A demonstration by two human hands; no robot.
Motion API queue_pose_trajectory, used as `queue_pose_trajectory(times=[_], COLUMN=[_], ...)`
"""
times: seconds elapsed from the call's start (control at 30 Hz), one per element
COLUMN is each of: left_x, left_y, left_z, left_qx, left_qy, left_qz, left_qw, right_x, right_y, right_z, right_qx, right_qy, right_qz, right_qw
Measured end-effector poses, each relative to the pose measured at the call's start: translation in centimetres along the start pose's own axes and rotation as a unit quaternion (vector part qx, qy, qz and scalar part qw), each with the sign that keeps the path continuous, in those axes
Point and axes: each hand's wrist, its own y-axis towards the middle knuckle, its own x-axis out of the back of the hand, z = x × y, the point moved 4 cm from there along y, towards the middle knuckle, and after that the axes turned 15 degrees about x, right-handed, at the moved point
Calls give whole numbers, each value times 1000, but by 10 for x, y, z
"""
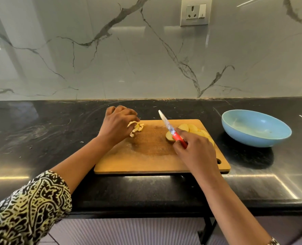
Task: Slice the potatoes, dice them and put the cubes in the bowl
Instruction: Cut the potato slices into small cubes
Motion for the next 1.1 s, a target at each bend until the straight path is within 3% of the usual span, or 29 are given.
queue_pose_trajectory(times=[0.1, 0.17, 0.27, 0.37, 0.67, 0.9, 1.1], left_x=[5, 2, -11, -22, -25, -2, 13], left_y=[-1, -1, 0, 5, 23, 30, -11], left_z=[-20, -42, -73, -93, -101, -66, -11], left_qx=[-23, -41, -41, -53, -101, -41, 14], left_qy=[-70, -92, -75, -124, -183, -247, -270], left_qz=[49, 139, 284, 352, 327, 318, 378], left_qw=[996, 985, 955, 926, 922, 914, 886], right_x=[17, 27, 35, 38, 34, 32, 26], right_y=[5, 6, 5, 3, 3, 2, -2], right_z=[-21, -38, -59, -65, -56, -55, -30], right_qx=[-32, -45, -63, -69, -47, -48, -17], right_qy=[6, 1, -10, -13, -19, -16, -12], right_qz=[-72, -113, -135, -132, -96, -85, -75], right_qw=[997, 993, 989, 989, 994, 995, 997])
